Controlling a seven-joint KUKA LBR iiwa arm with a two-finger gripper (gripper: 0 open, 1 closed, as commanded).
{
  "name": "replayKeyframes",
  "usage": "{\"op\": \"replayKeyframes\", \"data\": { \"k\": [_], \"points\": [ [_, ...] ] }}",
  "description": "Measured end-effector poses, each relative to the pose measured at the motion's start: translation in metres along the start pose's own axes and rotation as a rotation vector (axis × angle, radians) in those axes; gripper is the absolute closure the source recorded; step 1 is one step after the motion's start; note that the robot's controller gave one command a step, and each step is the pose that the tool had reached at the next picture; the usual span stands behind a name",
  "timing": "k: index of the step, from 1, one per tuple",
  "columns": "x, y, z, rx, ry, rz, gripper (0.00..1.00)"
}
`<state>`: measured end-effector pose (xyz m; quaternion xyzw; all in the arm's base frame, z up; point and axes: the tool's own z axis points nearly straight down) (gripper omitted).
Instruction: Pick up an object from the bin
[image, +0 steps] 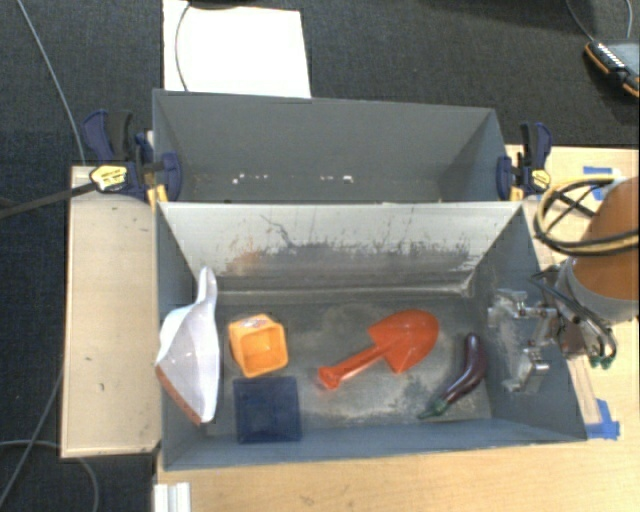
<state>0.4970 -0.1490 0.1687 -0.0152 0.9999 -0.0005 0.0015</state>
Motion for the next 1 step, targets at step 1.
{"op": "replayKeyframes", "data": {
  "k": [1],
  "points": [
    [0.0000, 0.0000, 0.0000, 0.000, 0.000, 0.000, 0.00]
  ]
}}
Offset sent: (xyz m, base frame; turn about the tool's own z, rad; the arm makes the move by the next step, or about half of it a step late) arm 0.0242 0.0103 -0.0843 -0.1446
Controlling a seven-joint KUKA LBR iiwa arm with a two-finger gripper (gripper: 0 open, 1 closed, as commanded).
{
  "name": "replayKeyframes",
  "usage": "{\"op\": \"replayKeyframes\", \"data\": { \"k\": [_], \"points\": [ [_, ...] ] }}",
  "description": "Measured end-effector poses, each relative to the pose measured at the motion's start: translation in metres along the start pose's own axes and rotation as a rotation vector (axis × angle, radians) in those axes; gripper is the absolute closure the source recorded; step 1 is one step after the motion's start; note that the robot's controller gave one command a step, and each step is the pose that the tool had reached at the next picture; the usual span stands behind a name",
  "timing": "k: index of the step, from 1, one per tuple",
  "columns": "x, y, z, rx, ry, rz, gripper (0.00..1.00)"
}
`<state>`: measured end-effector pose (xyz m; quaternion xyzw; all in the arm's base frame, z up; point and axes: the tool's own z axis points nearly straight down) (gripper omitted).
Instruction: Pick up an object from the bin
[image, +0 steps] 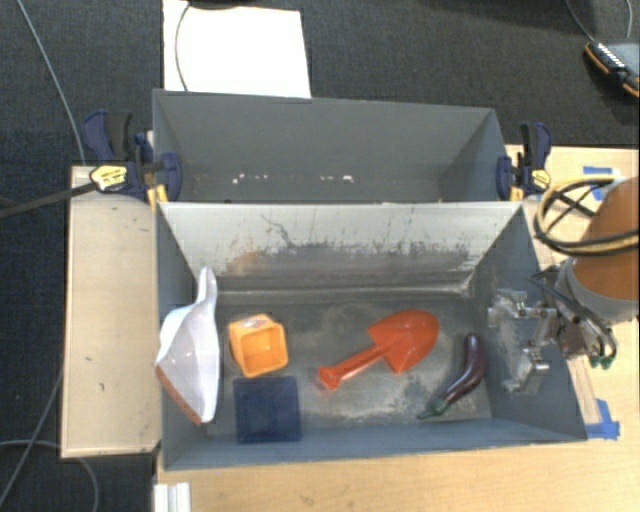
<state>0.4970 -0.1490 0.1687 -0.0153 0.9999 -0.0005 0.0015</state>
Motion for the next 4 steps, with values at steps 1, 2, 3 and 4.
{"op": "replayKeyframes", "data": {
  "k": [1, 2, 3, 4],
  "points": [
    [-0.025, 0.009, 0.083, 0.000, -0.001, -0.141, 0.00],
    [-0.002, 0.021, 0.076, -0.002, -0.001, -0.015, 1.00],
    [-0.002, 0.021, 0.076, -0.002, -0.001, -0.017, 1.00],
    [0.002, 0.030, -0.045, -0.003, 0.000, -0.027, 1.00]
  ]
}}
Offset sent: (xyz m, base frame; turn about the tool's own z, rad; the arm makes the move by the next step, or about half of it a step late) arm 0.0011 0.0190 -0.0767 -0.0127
